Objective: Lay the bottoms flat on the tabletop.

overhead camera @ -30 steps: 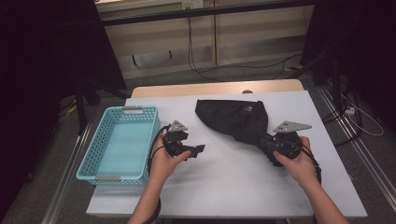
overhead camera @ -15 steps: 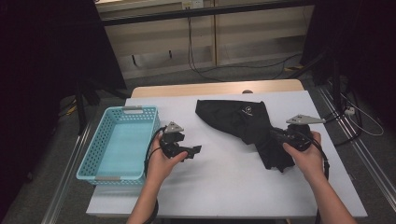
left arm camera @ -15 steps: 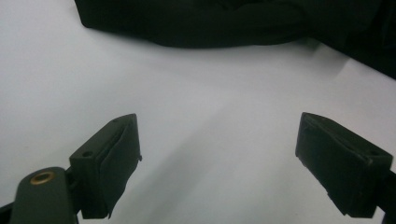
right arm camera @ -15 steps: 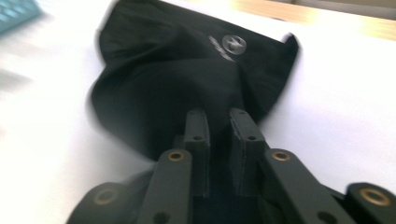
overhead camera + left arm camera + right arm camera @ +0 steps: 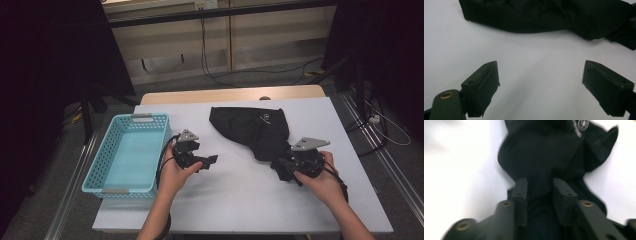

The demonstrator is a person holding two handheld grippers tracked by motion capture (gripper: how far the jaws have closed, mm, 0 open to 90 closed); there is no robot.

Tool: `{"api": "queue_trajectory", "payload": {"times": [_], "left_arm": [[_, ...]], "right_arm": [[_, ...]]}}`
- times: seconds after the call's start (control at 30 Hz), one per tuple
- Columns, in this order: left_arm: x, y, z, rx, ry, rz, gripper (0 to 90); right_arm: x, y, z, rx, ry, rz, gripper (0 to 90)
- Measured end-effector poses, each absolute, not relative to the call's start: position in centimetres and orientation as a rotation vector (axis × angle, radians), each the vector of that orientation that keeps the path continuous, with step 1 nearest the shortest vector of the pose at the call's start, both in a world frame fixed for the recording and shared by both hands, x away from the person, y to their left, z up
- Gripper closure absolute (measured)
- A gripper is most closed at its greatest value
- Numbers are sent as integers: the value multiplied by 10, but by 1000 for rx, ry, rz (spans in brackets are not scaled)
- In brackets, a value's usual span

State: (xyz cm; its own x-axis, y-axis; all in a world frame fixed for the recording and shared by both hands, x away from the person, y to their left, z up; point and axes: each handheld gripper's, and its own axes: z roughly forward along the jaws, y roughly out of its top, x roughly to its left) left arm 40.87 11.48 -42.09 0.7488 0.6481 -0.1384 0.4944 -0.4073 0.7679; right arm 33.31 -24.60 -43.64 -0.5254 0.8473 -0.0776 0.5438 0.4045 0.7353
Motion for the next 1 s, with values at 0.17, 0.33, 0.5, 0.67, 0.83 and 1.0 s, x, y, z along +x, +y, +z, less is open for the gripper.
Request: {"api": "queue_trajectory", "payload": {"times": [0.17,0.33,0.5,0.67,0.83,1.0], "left_arm": [[408,116,-421,2084,858,228,140],[409,119,-420,2077,857,231,140],[410,120,-420,2069,864,227,140],[410,120,-418,2063,862,224,140],[410,120,-419,2068,859,223,140],[410,119,-419,2067,862,224,140]], "right_arm": [[334,-242,-446,1152,2278,894,833],[335,-253,-423,1173,2170,1032,859],[337,-285,-400,1237,2047,1103,861],[344,-308,-398,1283,1983,1030,860],[353,-315,-422,1359,2011,972,842],[351,-307,-425,1351,2027,921,646]]}}
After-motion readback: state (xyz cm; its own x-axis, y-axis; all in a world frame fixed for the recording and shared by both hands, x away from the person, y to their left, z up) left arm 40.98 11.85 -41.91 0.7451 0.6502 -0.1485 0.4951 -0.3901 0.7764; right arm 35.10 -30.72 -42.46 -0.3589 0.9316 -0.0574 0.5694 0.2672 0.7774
